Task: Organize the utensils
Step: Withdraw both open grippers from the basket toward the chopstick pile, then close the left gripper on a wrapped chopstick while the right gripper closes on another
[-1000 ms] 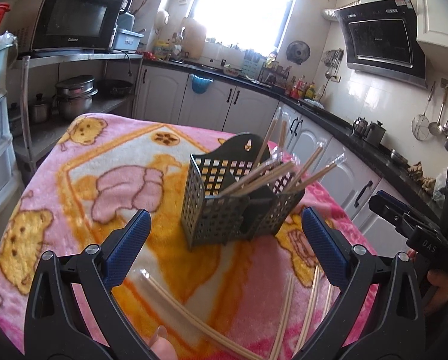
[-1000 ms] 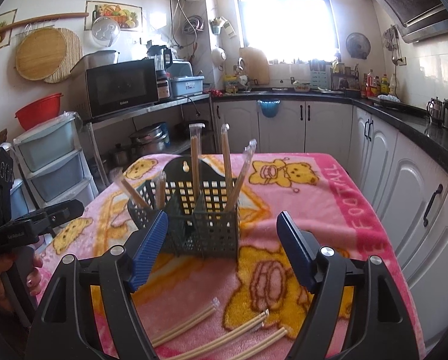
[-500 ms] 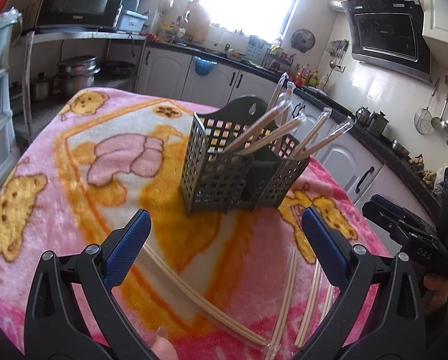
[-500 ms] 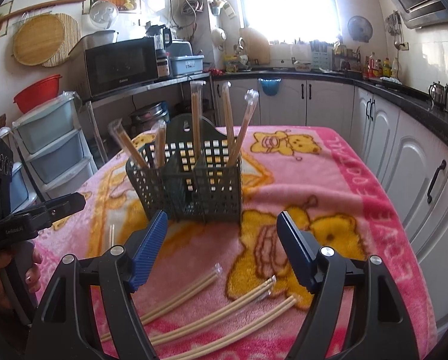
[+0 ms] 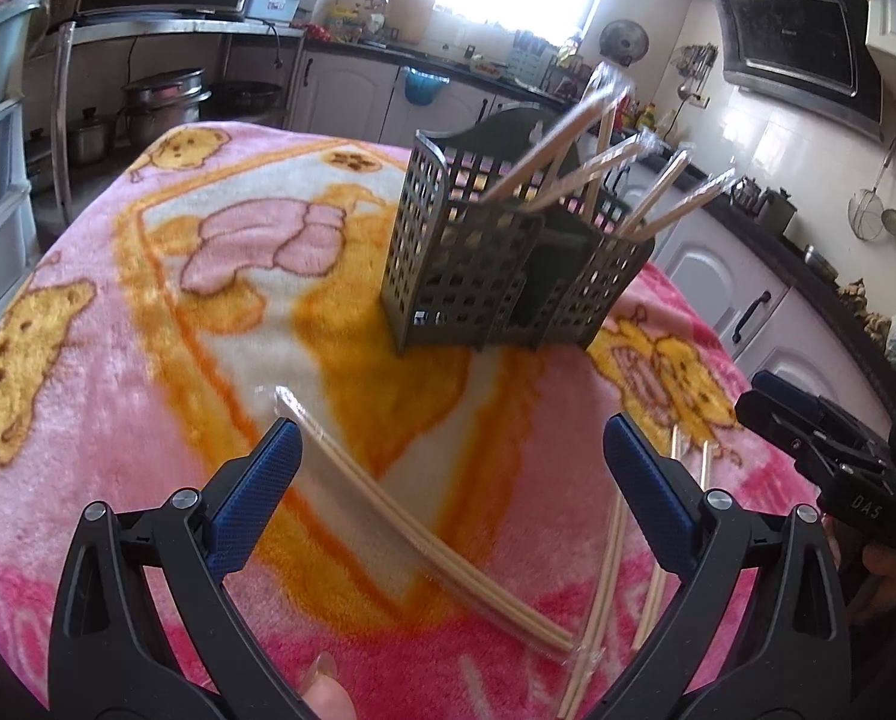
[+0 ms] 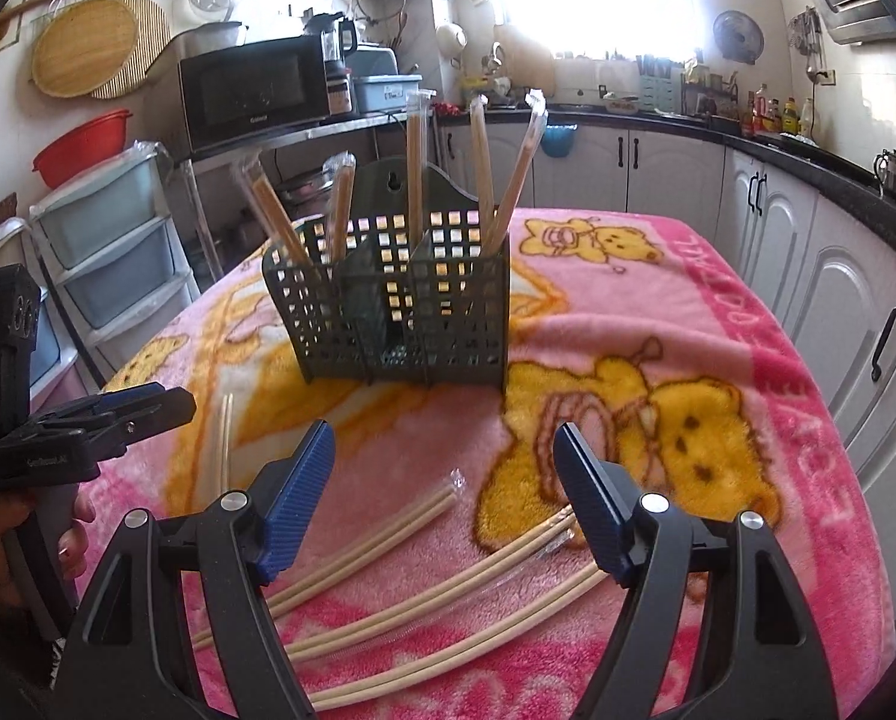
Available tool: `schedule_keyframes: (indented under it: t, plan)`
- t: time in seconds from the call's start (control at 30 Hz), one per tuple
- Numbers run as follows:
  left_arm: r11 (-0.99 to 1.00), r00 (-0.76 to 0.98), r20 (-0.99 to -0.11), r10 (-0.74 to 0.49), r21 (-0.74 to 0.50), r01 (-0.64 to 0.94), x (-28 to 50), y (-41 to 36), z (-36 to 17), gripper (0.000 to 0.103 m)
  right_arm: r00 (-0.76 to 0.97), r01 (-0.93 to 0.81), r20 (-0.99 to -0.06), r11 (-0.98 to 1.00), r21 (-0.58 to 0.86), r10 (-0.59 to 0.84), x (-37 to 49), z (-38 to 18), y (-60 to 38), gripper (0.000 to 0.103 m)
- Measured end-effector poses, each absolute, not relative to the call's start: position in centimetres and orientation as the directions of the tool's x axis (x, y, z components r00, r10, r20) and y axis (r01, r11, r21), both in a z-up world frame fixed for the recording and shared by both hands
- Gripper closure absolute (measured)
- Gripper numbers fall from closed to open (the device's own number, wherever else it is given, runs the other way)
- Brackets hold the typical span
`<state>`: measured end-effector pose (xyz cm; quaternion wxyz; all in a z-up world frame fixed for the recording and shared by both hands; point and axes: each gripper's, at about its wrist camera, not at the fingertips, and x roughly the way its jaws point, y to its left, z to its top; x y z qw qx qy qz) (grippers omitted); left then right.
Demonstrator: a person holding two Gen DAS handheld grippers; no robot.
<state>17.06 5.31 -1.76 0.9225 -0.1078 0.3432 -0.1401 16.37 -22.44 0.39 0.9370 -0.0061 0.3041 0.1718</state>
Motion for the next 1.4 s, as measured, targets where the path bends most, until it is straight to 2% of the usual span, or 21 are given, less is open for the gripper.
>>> schedule_keyframes:
  t: [0.33,0.6,0.83,1.1,1.3,1.4]
  plan:
    - [0.944,0.675,-0.664,-0.323,-0.275,0.181,17.6,4.9,-3.9,0.01,0.734,-0.266,-0.614,0.954,0.134,0.291,17.1,-1.2,-24.4,0.03]
    - [0.947,0.639,-0.707,-0.303,-0.296,0.121,18.8,6.2,-5.2,0.01,0.689,-0.211,-0.671,0.962,0.175,0.273,18.7,-3.2,-26.5,0.031]
    - [0.922,0.613,-0.718,-0.331,-0.384,0.047,20.5,8.9,-6.3,0.01,0.639,-0.211,-0.711,0.956,0.202,0.292,20.2,-4.5,-26.6,0.043]
    - [0.912,0.609,-0.715,-0.344,-0.409,0.034,22.3,9.2,-6.3,0.011,0.617,-0.209,-0.728,0.954,0.214,0.298,20.9,-5.4,-26.5,0.045]
    - [0.928,0.609,-0.732,-0.306,-0.371,0.02,23.9,9.0,-6.3,0.024,0.608,-0.201,-0.737,0.955,0.218,0.296,21.3,-5.8,-26.7,0.046]
    - [0.937,0.611,-0.738,-0.285,-0.349,0.016,24.5,8.9,-6.3,0.033,0.602,-0.194,-0.743,0.956,0.222,0.294,21.4,-6.1,-27.0,0.049]
